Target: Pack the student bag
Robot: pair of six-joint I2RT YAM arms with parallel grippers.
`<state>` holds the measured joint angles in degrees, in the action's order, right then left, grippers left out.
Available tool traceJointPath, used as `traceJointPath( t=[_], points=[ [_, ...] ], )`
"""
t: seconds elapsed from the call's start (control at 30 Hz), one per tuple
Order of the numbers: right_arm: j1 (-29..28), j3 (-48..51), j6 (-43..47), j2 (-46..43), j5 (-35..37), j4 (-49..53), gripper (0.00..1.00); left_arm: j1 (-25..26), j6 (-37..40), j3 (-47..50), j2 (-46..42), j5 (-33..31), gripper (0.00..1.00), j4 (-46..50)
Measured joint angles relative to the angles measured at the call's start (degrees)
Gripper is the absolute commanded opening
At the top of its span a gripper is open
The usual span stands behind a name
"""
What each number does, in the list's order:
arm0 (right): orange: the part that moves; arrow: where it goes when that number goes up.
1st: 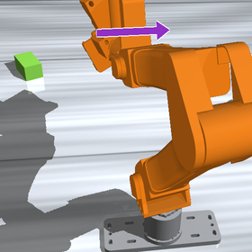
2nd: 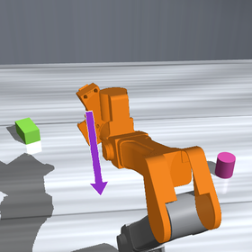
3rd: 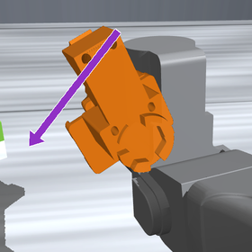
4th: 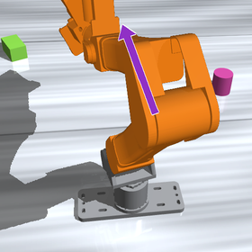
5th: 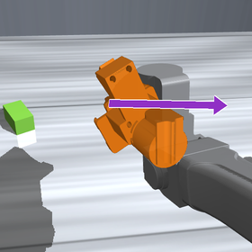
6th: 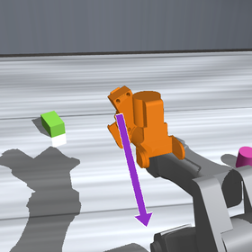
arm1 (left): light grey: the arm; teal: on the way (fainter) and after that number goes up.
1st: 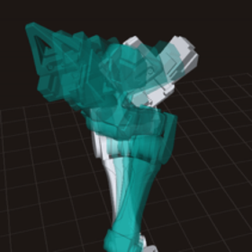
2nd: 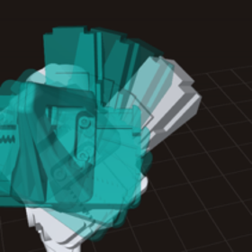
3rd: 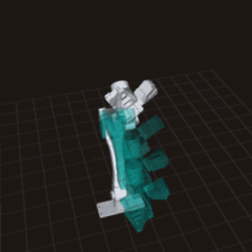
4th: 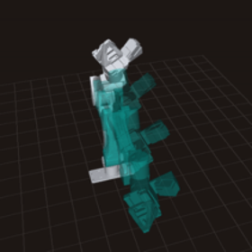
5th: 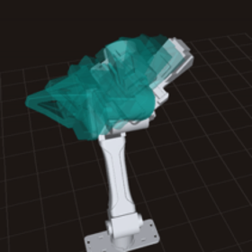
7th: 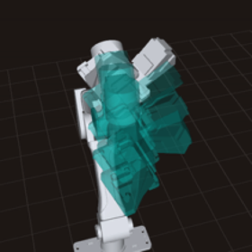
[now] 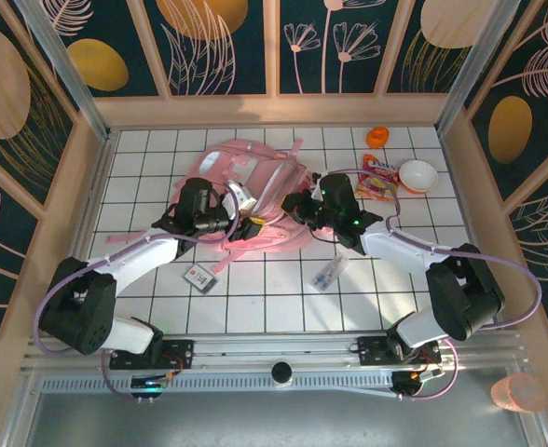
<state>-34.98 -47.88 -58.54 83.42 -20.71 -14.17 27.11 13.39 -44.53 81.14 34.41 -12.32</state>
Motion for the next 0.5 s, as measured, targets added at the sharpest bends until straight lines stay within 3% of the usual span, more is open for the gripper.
traceJointPath(
  t=[0.17, 0.4, 0.5],
  points=[
    [-0.07, 0.0, 0.79, 0.0, -0.2, 0.0, 0.0, 0.0, -2.8, -0.72, -0.15, 0.76, 0.64, -3.96],
    [-0.28, -0.15, 1.22, 0.0, -0.42, -0.02, 0.0, 0.02, -0.04, -2.95, 2.97, 0.68, 0.69, -3.08],
    [-0.44, -0.66, 1.42, 0.0, -0.46, 0.02, 0.0, 0.07, 1.44, -2.99, 4.13, -0.52, 0.59, -2.62]
  ],
)
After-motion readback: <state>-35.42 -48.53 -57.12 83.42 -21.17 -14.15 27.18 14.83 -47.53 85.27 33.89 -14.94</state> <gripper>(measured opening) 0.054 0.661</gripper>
